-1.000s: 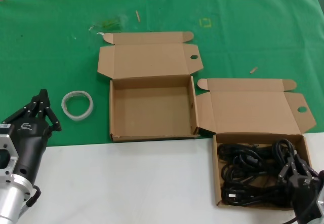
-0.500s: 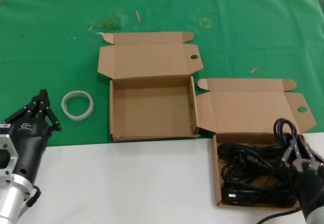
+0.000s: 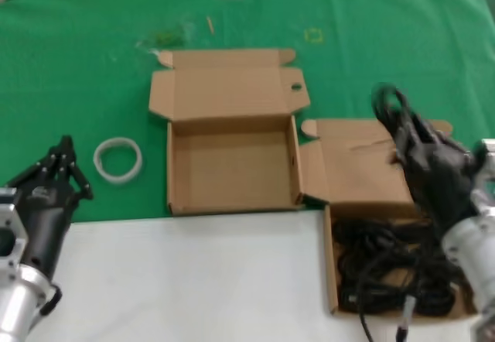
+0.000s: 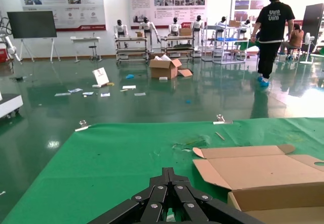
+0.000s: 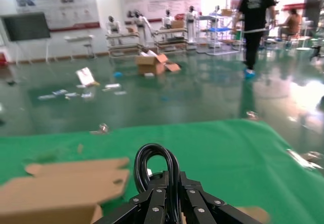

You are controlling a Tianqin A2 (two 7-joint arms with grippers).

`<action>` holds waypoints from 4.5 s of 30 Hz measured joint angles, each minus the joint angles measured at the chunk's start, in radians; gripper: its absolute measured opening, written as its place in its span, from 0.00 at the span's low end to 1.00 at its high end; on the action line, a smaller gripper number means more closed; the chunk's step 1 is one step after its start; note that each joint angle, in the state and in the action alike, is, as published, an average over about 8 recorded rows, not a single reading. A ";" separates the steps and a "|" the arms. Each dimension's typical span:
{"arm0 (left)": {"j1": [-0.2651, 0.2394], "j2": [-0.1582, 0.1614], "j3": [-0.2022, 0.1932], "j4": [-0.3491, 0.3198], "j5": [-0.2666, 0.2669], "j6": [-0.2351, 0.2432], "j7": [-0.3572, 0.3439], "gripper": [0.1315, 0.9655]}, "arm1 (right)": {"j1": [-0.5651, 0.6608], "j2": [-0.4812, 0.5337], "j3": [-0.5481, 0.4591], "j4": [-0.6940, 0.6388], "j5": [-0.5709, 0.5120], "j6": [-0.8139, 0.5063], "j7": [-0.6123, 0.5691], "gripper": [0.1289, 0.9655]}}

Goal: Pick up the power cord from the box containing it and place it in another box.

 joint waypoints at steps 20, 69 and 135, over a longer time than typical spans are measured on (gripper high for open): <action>0.000 0.000 0.000 0.000 0.000 0.000 0.000 0.01 | 0.595 -0.287 -0.216 -0.805 -0.052 -0.430 0.134 0.04; 0.000 0.000 0.000 0.000 0.000 0.000 0.000 0.01 | 0.525 -0.053 -0.220 -0.263 -0.305 -0.295 0.414 0.45; 0.000 0.000 0.000 0.000 0.000 0.000 0.000 0.96 | 0.011 -0.166 0.248 -0.165 -0.550 -0.370 0.262 1.00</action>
